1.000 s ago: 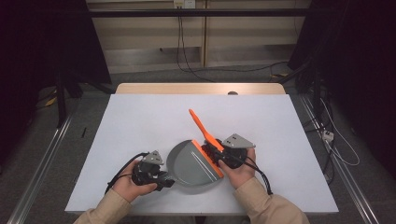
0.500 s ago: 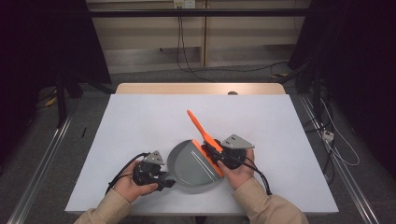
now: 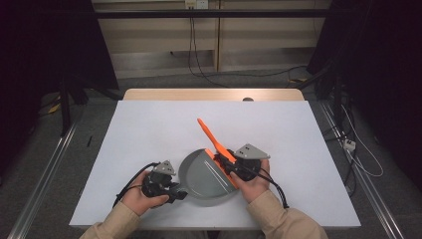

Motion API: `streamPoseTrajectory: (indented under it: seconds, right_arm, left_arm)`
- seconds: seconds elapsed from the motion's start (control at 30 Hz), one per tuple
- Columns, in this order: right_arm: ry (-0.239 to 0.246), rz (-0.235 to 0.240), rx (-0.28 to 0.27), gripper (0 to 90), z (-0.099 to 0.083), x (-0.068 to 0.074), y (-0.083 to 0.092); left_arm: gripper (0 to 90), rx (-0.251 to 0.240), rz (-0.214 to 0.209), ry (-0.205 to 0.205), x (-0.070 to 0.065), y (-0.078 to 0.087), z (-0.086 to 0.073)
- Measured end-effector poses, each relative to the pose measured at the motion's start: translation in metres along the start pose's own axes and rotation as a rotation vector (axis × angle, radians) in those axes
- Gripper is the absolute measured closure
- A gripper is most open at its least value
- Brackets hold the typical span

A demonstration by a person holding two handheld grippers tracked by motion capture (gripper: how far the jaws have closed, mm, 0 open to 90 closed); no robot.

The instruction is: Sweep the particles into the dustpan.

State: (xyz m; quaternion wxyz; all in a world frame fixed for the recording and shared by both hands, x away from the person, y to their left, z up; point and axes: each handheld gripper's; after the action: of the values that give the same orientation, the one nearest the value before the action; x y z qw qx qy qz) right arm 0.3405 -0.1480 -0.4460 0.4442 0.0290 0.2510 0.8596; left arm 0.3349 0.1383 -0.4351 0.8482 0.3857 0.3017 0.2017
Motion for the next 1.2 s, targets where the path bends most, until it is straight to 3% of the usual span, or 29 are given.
streamPoseTrajectory:
  seconds: [0.37, 0.43, 0.5, 0.57, 0.63, 0.9, 1.2]
  right_arm:
    - [0.013, 0.038, -0.023, 70.2, 0.006, 0.012, -0.003]
    - [0.011, 0.052, -0.052, 70.5, 0.009, 0.014, -0.002]
    - [-0.032, 0.099, -0.075, 71.2, 0.014, 0.017, -0.001]
    - [0.0, 0.091, -0.087, 71.2, 0.019, 0.02, -0.001]
    - [-0.012, 0.104, -0.11, 71.2, 0.023, 0.017, 0.0]
    - [-0.058, 0.059, -0.136, 71.2, 0.023, -0.015, 0.009]
    - [-0.012, -0.043, -0.065, 71.2, 0.005, -0.034, 0.002]
  left_arm:
    - [62.6, -0.006, -0.001, 0.014, 0.0, 0.0, 0.0]
    - [62.6, -0.012, -0.001, 0.022, 0.0, 0.0, 0.0]
    - [62.6, -0.007, 0.001, 0.02, 0.001, -0.001, 0.001]
    - [62.6, -0.013, 0.001, 0.021, 0.001, 0.0, 0.0]
    - [62.6, -0.015, 0.002, 0.023, 0.002, 0.0, 0.0]
    - [62.6, -0.014, -0.001, 0.029, 0.003, 0.0, 0.0]
    - [62.6, -0.016, -0.003, 0.031, 0.004, 0.001, -0.001]
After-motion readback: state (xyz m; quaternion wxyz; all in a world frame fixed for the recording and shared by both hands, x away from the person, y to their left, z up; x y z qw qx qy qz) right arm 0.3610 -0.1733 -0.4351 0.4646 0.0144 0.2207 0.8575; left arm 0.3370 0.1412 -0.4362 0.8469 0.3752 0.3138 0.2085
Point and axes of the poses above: each handheld gripper's, and its own axes: y roughly backward along the jaws, z roughly out of its top, x roughly to its left, and after that the axes turned 13 degrees about y, right-handed
